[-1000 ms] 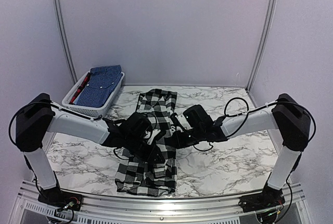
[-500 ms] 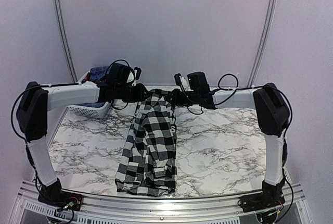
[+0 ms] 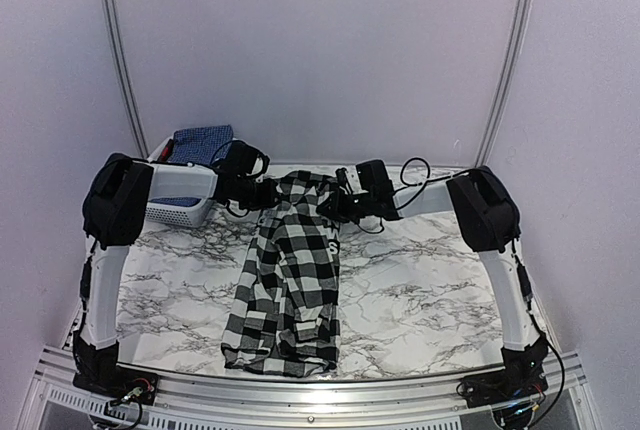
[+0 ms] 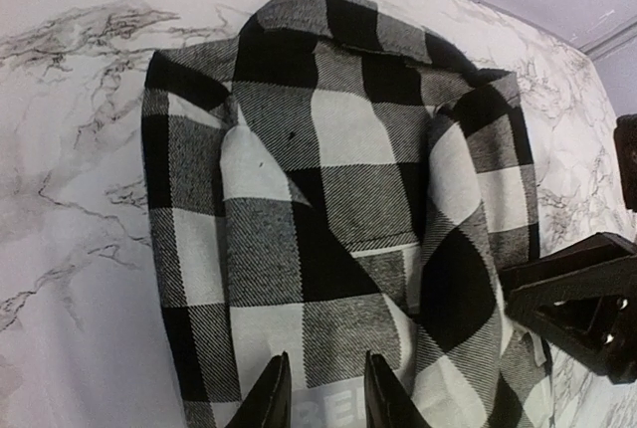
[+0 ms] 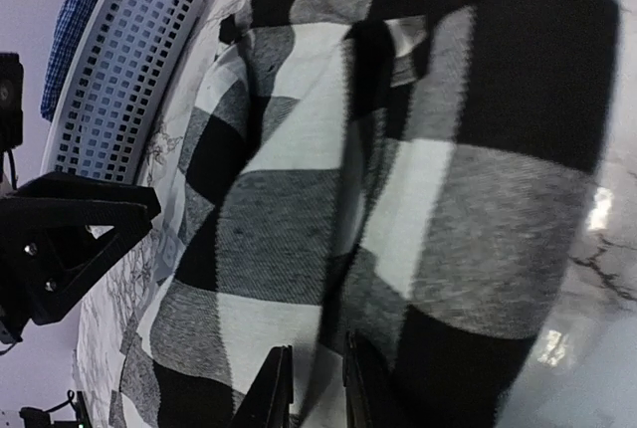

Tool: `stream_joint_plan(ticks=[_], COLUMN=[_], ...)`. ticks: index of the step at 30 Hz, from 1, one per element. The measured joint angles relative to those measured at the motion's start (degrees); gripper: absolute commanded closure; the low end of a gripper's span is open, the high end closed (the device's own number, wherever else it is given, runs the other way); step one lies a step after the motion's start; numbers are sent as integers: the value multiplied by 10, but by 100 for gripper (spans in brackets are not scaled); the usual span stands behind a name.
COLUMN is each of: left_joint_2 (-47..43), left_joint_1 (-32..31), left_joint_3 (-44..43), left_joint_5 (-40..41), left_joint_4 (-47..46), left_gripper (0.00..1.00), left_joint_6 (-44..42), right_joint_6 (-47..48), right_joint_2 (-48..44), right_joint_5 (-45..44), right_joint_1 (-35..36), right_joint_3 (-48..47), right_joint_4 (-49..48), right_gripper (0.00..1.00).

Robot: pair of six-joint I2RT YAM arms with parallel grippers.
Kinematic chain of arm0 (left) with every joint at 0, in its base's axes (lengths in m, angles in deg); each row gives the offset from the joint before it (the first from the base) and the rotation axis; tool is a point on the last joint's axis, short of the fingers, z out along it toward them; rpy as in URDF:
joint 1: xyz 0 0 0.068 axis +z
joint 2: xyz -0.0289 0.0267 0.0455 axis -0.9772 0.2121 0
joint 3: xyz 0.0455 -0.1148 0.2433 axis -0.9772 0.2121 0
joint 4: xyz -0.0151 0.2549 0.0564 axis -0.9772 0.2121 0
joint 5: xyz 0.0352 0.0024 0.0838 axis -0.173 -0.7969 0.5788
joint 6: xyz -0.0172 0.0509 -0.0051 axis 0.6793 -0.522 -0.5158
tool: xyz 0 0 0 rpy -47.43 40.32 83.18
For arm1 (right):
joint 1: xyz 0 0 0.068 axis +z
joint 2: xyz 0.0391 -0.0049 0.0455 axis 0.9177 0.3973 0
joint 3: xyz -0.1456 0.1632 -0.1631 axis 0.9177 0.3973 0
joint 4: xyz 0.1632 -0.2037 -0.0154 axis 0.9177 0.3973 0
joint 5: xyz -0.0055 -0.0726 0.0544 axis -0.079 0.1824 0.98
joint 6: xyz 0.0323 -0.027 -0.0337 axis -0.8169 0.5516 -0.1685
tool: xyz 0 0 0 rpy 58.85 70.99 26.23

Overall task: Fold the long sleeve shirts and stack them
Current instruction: Fold the 1/3-folded shirt at the center of the board.

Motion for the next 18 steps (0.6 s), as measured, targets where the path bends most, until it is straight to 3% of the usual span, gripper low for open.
stream_joint_plan(ticks=[9,18], left_joint_2=[29,31], left_joint_1=[6,13], left_joint_3=[0,0], left_joint_5=[-7,-16], left_joint_4=[1,1], left_gripper=[74,74], left_joint_6=[5,7], right_joint_6=[-26,-25], right_joint_2=[4,1], right_joint_5=[30,27], right_joint_1=[-63,-61], right_joint_3=[24,24], right_joint_4=[-17,-12], right_gripper=[82,81])
